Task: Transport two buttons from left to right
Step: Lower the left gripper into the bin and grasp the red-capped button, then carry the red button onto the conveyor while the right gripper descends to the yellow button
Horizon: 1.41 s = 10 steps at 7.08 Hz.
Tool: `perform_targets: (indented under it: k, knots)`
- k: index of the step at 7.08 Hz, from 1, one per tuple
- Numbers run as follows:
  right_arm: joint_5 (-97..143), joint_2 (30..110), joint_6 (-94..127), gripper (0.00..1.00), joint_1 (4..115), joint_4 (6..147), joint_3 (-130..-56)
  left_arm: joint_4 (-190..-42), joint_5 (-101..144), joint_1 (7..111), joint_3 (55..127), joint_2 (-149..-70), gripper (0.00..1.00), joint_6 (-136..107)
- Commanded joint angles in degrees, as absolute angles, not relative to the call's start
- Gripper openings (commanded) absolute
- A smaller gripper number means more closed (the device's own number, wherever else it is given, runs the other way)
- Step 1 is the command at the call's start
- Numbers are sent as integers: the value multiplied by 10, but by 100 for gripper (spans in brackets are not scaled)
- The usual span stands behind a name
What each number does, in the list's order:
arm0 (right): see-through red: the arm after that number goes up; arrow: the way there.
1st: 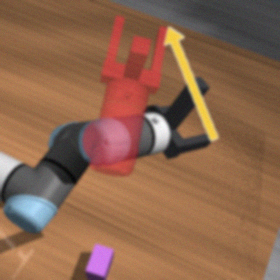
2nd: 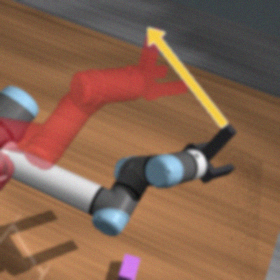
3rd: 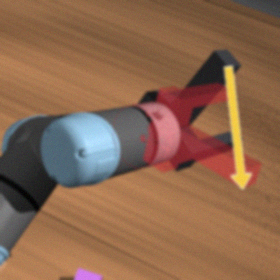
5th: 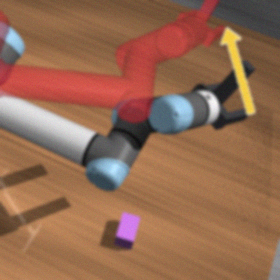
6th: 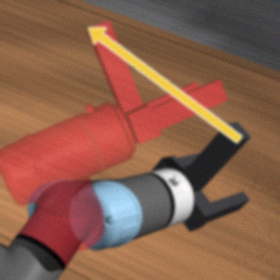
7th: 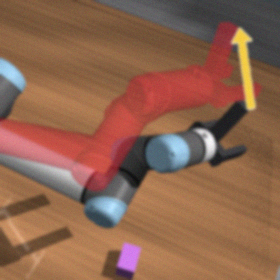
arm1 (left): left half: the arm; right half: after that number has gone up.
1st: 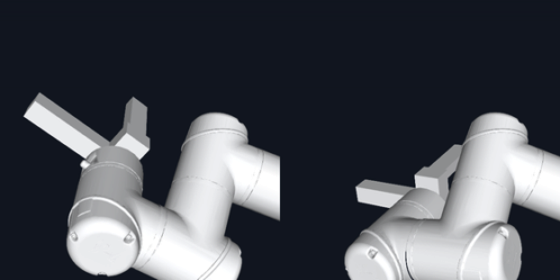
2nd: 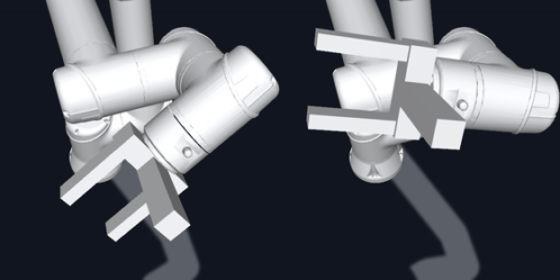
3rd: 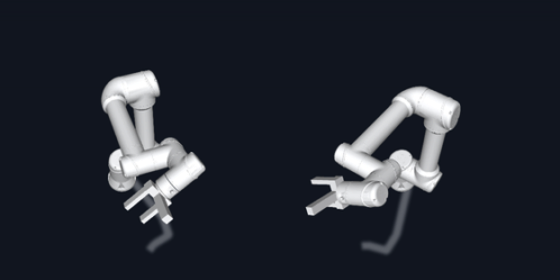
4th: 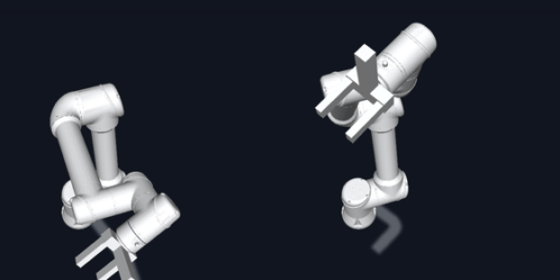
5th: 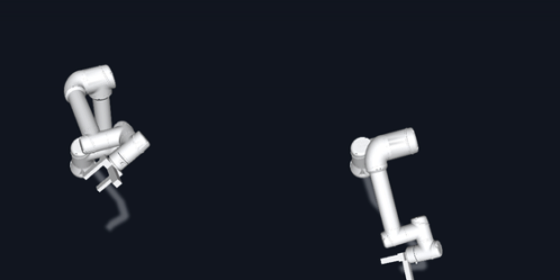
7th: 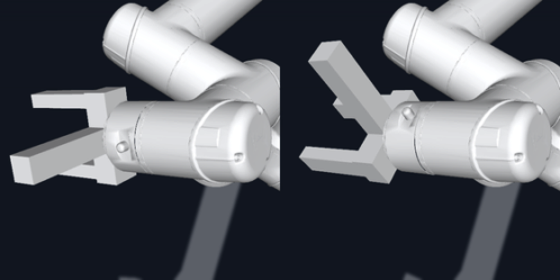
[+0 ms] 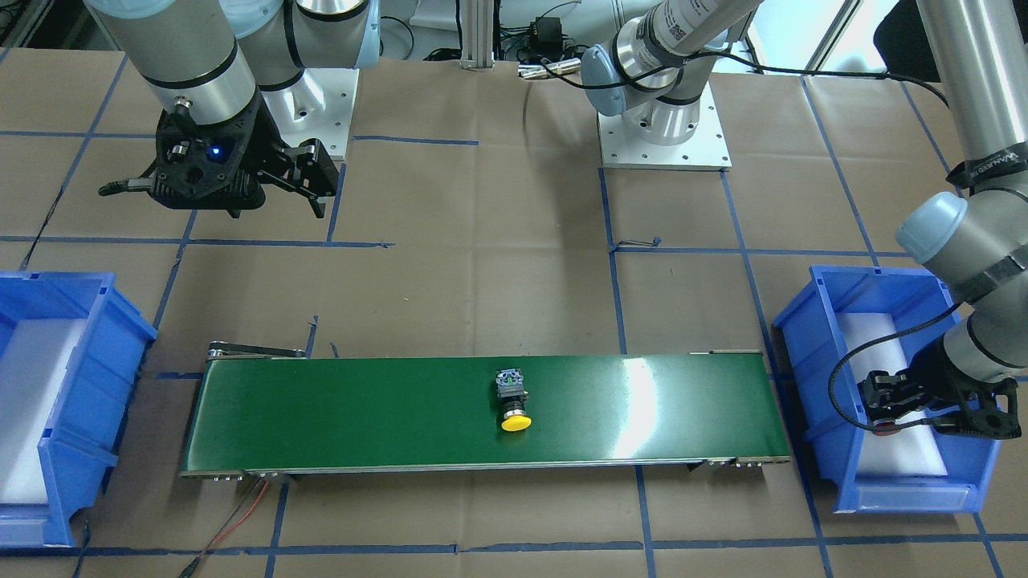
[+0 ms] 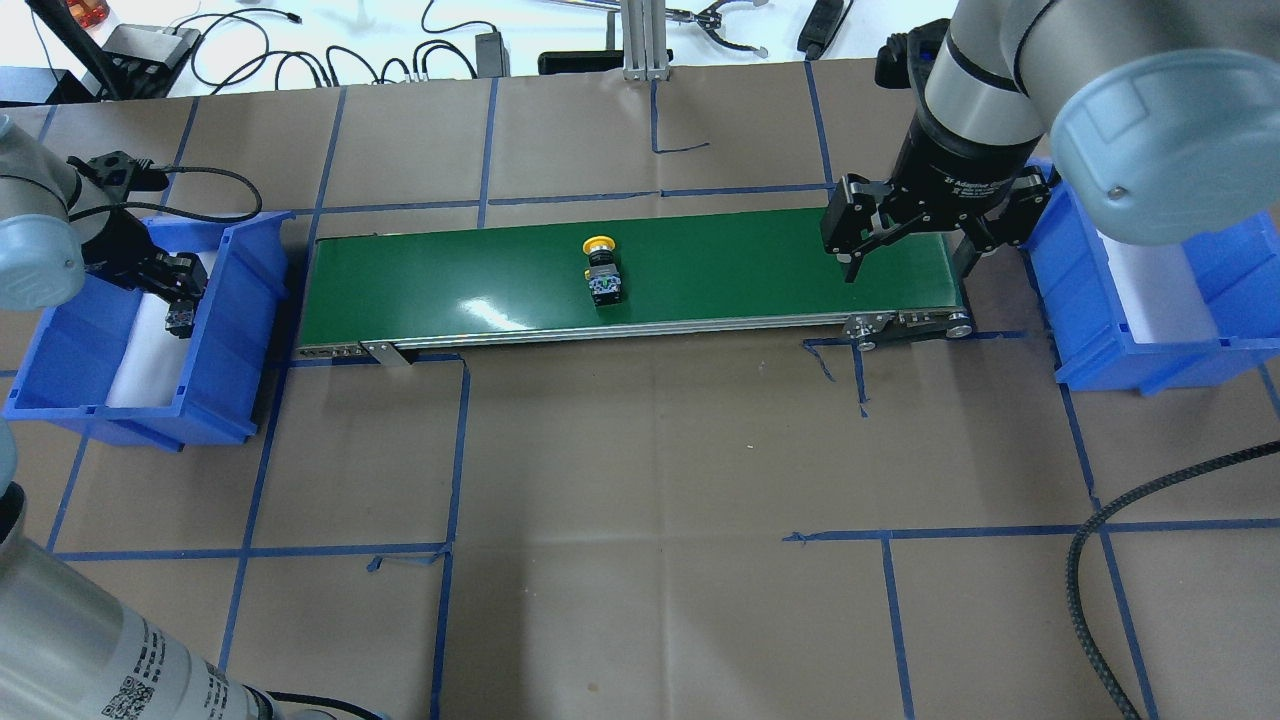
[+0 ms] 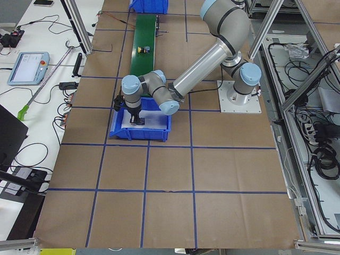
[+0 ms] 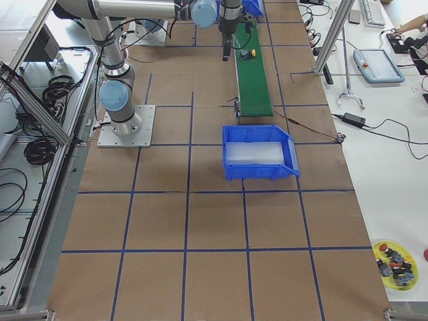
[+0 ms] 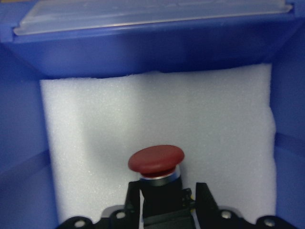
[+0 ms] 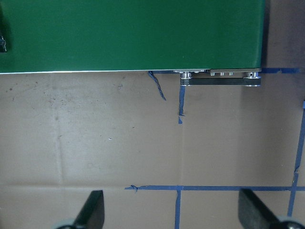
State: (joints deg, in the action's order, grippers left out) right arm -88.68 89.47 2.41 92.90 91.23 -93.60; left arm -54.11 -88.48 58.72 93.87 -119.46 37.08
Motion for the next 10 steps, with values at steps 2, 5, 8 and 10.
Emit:
perform_targets:
  k: [2,5,8,10]
  knots:
    - [-887,895,25,100,929,912,-935,-550,-885,591,925,-1188,0,371]
    - [-887,894,25,100,929,914,-935,-675,-889,590,860,-1142,0,374]
    - [-884,855,26,100,929,939,-935,-812,-927,590,789,-1088,0,374]
    - [-882,822,28,100,930,1022,-934,-823,-925,618,772,-1089,0,364]
